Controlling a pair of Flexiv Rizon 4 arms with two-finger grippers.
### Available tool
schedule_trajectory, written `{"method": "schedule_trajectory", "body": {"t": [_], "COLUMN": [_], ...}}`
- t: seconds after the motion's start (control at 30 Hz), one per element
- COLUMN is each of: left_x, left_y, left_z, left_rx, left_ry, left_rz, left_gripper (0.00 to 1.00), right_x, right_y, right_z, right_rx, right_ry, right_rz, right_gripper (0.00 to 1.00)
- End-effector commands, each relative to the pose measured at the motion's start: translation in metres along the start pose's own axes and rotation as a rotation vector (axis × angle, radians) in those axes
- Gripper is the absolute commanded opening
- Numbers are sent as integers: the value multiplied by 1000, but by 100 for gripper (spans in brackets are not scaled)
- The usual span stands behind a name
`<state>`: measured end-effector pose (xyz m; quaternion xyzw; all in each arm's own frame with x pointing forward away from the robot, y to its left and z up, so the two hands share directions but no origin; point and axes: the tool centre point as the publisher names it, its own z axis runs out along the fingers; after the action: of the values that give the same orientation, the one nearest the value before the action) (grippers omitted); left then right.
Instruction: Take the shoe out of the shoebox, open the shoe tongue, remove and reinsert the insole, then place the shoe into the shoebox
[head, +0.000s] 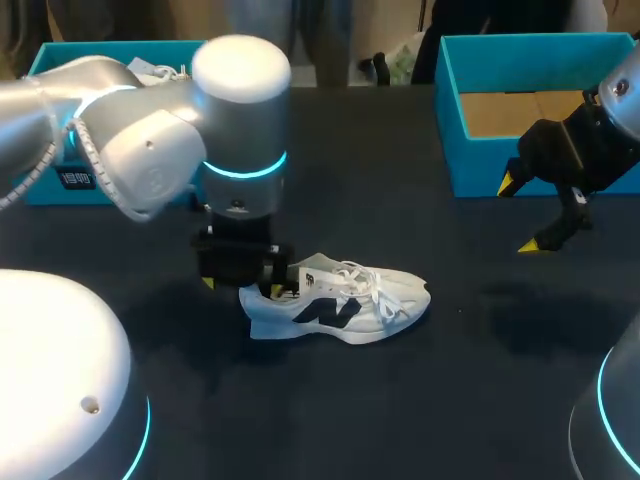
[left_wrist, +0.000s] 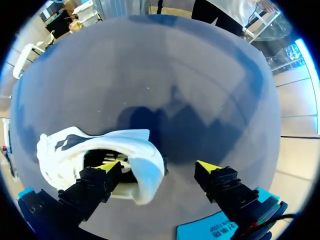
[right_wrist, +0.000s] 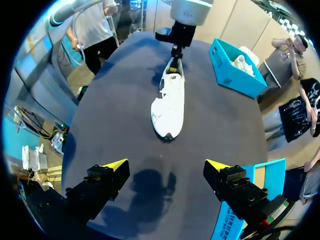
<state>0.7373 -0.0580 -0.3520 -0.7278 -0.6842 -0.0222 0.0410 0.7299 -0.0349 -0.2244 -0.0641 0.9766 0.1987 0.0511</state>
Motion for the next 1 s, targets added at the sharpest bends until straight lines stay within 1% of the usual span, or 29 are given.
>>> {"method": "schedule_trajectory", "body": {"t": [0.03,0.17,0.3,0.4,0.57,0.67,1.0], "left_x": [15,21,28,37,54,69,69], "left_y": [-11,-9,-10,-12,-17,-19,-19], "left_z": [-22,-42,-55,-60,-57,-53,-53], "left_rx": [-37,-57,-14,25,66,116,116], "left_ry": [-52,-112,-199,-249,-304,-349,-349], "left_rz": [-15,-79,-137,-196,-293,-356,-356], "left_gripper": [100,100,100,100,100,100,100], "right_x": [0,0,0,0,0,0,0], "right_y": [0,0,0,0,0,0,0], "right_z": [1,1,1,1,1,1,1], "right_rx": [2,2,2,2,2,2,2], "right_ry": [-1,-1,-1,-1,-1,-1,-1], "right_rz": [0,0,0,0,0,0,0], "right_gripper": [100,100,100,100,100,100,100]}}
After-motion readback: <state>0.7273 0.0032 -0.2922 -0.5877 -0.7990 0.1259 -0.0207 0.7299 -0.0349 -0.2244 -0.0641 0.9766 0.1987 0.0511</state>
